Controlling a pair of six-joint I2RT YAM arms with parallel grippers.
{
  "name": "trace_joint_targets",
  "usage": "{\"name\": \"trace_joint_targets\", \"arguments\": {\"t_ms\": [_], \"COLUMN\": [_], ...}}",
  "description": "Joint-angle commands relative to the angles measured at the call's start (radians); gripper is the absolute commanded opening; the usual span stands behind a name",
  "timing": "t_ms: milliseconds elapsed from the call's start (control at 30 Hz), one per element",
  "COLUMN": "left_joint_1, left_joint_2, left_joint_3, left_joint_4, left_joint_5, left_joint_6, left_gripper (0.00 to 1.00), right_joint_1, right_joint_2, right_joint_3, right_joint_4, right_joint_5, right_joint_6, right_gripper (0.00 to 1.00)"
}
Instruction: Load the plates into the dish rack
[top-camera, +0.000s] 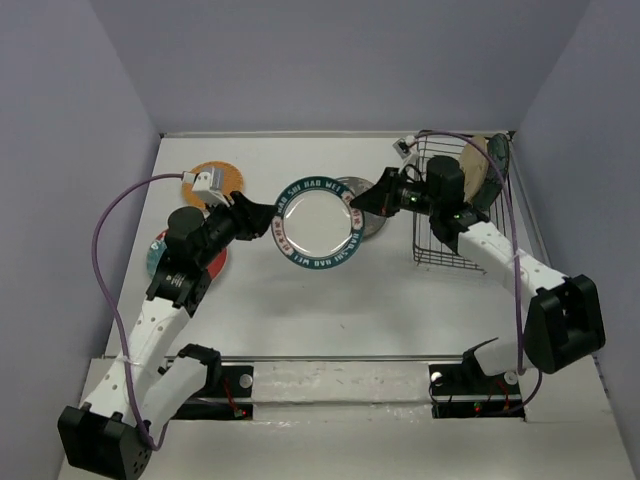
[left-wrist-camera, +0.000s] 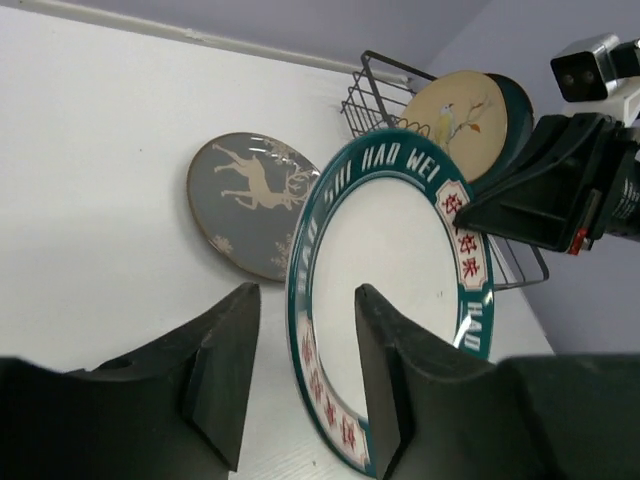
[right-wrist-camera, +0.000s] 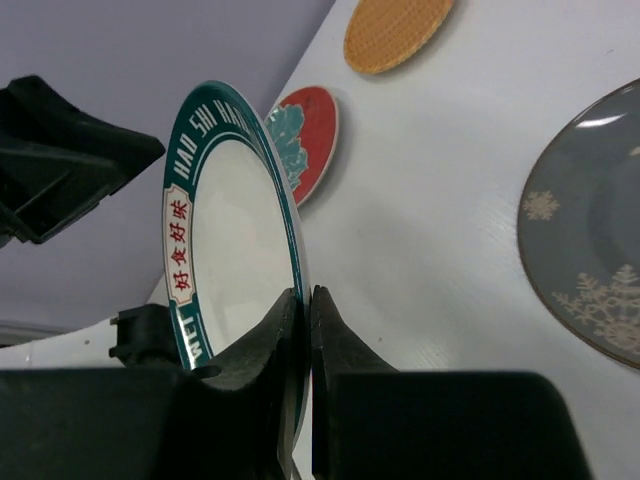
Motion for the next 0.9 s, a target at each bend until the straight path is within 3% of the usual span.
{"name": "trace_joint_targets", "arguments": {"t_ms": [0,33,67,133,333,500,667,867], "left_joint_1": [-0.052,-0.074,-0.088,-0.115,-0.166,-0.189,-0.189,-0.188], "left_joint_2": [-0.047,-0.054,-0.06,-0.077,-0.091,-0.091,-0.071,-0.124], "left_joint_3": [0.063,0.069,0.079,0.084,0.07,0.086,0.092,0.07], "left_joint_4": [-0.082,-0.095,-0.119,-0.133,-0.184,-0.221,-0.225,-0.189], "left_joint_5": [-0.159,-0.182,-0.21,-0.283,-0.374,-0.426,-0.422,-0.417], "left_joint_6": [0.16,0.175,0.212,0.241,0.304,0.322,0.321,0.315], "left_gripper": [0.67,0.8,0.99,0.99,0.99,0.99,0.99,0.99], "right_joint_1": [-0.144,-0.156,-0.165,-0.166,-0.166,-0.166,-0.166,-0.166], "right_joint_2": [-0.103,-0.114,-0.132,-0.141,-0.134,-0.039,0.133,0.268], "right_joint_3": [0.058,0.081,0.105,0.193,0.361,0.503,0.653,0.777], "right_joint_4": [-0.088,-0.146,-0.198,-0.357,-0.527,-0.605,-0.613,-0.606], "right_joint_5": [0.042,0.147,0.218,0.369,0.995,1.328,1.594,1.662], "right_joint_6": [-0.048,-0.084,-0.119,-0.222,-0.367,-0.484,-0.653,-0.786], "right_gripper": [0.07,0.07,0.07,0.07,0.07,0.07,0.07,0.07]}}
